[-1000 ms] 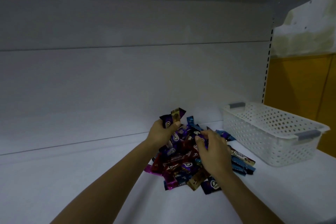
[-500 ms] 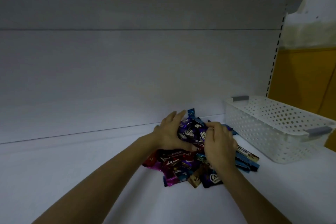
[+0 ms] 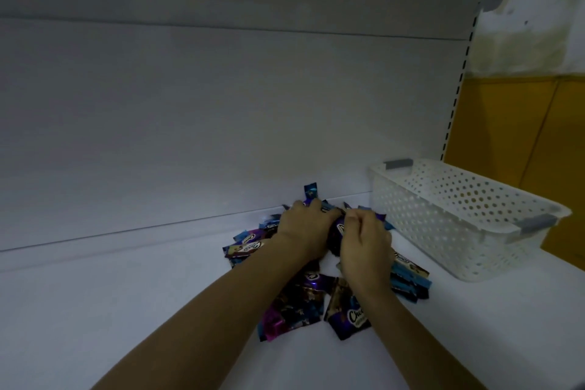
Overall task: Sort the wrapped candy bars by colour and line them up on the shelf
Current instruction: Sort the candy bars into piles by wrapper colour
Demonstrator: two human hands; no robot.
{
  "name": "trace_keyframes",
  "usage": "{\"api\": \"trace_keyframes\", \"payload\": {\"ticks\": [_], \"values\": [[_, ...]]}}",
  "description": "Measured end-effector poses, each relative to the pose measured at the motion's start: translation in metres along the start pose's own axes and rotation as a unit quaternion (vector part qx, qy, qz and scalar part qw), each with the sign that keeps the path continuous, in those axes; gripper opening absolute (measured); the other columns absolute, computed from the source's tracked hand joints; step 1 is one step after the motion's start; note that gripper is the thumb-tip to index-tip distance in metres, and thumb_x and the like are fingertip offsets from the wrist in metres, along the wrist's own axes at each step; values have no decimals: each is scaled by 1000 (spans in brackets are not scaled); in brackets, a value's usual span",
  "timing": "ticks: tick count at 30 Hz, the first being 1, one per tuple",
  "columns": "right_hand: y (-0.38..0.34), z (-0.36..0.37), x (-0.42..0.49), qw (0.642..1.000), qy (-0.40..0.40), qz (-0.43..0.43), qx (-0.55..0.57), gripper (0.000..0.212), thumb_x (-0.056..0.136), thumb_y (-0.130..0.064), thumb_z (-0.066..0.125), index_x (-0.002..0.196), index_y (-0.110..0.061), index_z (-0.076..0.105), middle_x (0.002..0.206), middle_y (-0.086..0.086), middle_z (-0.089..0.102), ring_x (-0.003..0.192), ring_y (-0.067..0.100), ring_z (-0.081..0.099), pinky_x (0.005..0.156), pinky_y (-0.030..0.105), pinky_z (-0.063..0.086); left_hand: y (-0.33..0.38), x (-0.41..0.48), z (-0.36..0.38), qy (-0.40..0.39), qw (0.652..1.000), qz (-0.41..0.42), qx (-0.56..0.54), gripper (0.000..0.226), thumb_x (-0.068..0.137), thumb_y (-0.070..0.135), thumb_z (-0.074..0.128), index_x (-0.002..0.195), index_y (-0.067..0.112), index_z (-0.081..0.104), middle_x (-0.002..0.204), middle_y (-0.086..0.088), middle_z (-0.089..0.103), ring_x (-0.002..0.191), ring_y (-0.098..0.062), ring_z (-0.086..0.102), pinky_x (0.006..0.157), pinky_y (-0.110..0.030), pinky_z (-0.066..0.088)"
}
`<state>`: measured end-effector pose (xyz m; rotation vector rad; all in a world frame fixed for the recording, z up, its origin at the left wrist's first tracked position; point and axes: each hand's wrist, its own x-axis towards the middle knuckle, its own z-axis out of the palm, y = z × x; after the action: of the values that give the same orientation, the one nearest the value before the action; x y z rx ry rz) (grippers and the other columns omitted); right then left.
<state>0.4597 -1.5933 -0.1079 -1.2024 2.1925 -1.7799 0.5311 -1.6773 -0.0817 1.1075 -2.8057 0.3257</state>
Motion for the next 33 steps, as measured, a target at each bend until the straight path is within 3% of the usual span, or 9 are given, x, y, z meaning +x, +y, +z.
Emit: {"api": "trace_keyframes", "payload": {"ticks": [6, 9, 13, 16, 21, 25, 28, 31, 33], "values": [[-5, -1, -7, 988, -13, -60, -140, 40, 99, -45, 27, 119, -22, 54, 123, -2, 57, 121, 18, 46, 114, 42, 12, -18, -2, -24, 65, 991, 70, 91, 44, 98, 32, 49, 140, 28, 40, 132, -6, 50, 116, -32, 48, 77, -38, 46], [-9, -3, -10, 986, -10, -76, -149, 47, 97, -49, 23, 121, -23, 53, 125, -3, 57, 122, 15, 45, 114, 41, 10, -27, -7, -37, 88, 989, 82, 86, 45, 98, 34, 46, 142, 34, 36, 133, -4, 49, 115, -31, 48, 74, -36, 44], [-12, -7, -11, 993, 10, -81, -85, 60, 89, -57, 16, 115, -21, 57, 116, -3, 63, 118, 14, 49, 115, 37, 7, -37, -14, -56, 137, 989, 60, 16, 53, 93, 34, 54, 142, 37, 36, 132, -1, 50, 114, -29, 48, 77, -37, 46], [-14, -10, -11, 994, 43, -94, -28, 47, 95, -48, 27, 108, -18, 61, 100, -8, 61, 100, 2, 42, 114, 44, 19, -47, -26, -59, 187, 974, 18, -130, 56, 87, 26, 63, 139, 31, 45, 125, -4, 57, 108, -28, 55, 80, -35, 48], [-18, -14, -8, 981, 11, -181, 62, 17, 96, -18, 50, 98, -11, 66, 93, -2, 62, 87, 13, 57, 81, 38, 50, -55, -58, -53, 240, 851, -113, -453, 43, 86, 11, 66, 129, 14, 57, 115, -2, 65, 96, -12, 59, 78, -14, 43], [-37, -16, 2, 974, -50, -211, 59, 12, 94, -19, 55, 92, -16, 65, 81, -5, 63, 71, 8, 57, 63, 29, 48, -58, -77, -44, 186, 735, -171, -629, 25, 89, 8, 62, 113, 9, 61, 104, -9, 70, 91, -23, 67, 83, -37, 56], [-56, -6, 7, 983, -109, -128, 72, 14, 94, -29, 55, 104, -21, 60, 95, -7, 62, 88, 9, 60, 68, 18, 45, -56, -84, -47, 172, 665, -178, -705, 20, 88, 6, 62, 107, 9, 61, 90, -10, 71, 79, -23, 69, 68, -33, 56], [-71, 4, 9, 965, -195, 13, 173, 34, 86, -46, 64, 110, -24, 53, 97, -9, 60, 89, 6, 59, 70, 16, 44, -55, -88, -50, 142, 629, -154, -748, 17, 87, 5, 63, 103, 10, 62, 89, -14, 73, 79, -27, 71, 65, -34, 56], [-73, 9, 10, 940, -228, 69, 244, 29, 82, -39, 71, 100, -20, 59, 95, -6, 67, 87, 10, 64, 67, 16, 49, -55, -91, -51, 133, 614, -140, -765, 18, 86, 4, 64, 104, 9, 63, 88, -13, 74, 79, -27, 72, 63, -33, 56]]}}
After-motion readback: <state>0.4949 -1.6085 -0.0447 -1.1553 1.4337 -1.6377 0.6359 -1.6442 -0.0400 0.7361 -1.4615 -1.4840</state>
